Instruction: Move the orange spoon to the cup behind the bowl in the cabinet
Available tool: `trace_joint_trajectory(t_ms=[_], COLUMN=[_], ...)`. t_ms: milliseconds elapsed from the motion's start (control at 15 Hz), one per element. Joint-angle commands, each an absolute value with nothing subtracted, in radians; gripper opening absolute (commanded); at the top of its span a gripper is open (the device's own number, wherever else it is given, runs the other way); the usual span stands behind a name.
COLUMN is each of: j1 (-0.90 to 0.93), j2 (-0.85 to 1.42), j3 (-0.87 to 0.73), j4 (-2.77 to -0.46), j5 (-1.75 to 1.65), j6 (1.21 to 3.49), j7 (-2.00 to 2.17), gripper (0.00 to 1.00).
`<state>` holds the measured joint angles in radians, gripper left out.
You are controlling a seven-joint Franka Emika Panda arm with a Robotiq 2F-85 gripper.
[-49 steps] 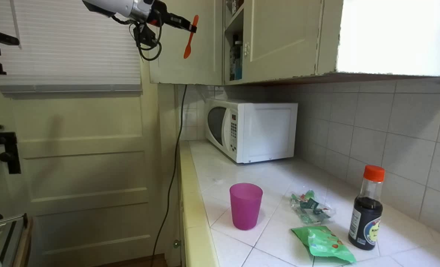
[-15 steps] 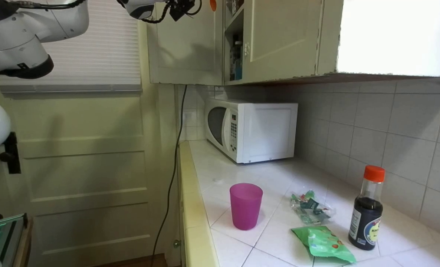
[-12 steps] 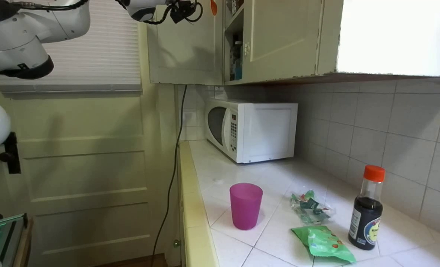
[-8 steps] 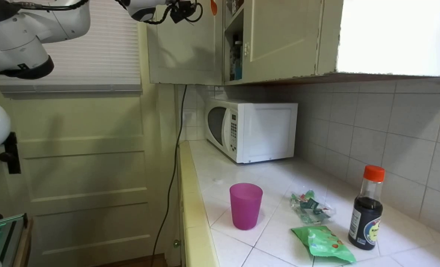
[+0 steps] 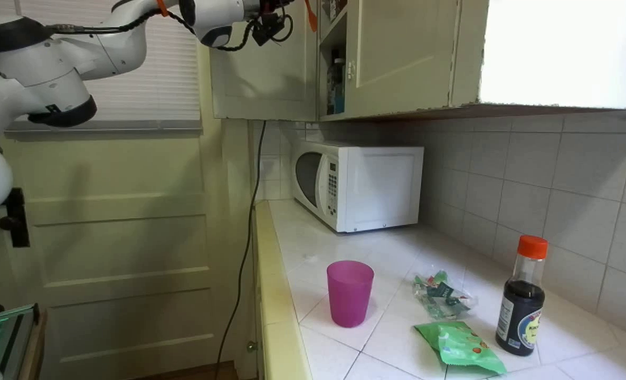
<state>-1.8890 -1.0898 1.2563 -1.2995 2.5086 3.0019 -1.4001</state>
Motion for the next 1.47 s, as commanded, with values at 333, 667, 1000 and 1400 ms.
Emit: trace_joint_trajectory(t_ms=[333,667,1000,1400], j1=[-2.116,-2.174,-2.183,-2.246], j2=[-1.205,-1.232,-1.265,-1.333], j3=[1.318,1.325,1.303,1.124], j4=[-1.115,-1.063,-1.046,-0.940], j5=[2.509,2.509,2.509,2.512], j6=[3.090,3.105,3.081,2.980], j7=[-1.266,-1.278,-1.300,-1.337], gripper=[0.06,0.06,0.06,0.06])
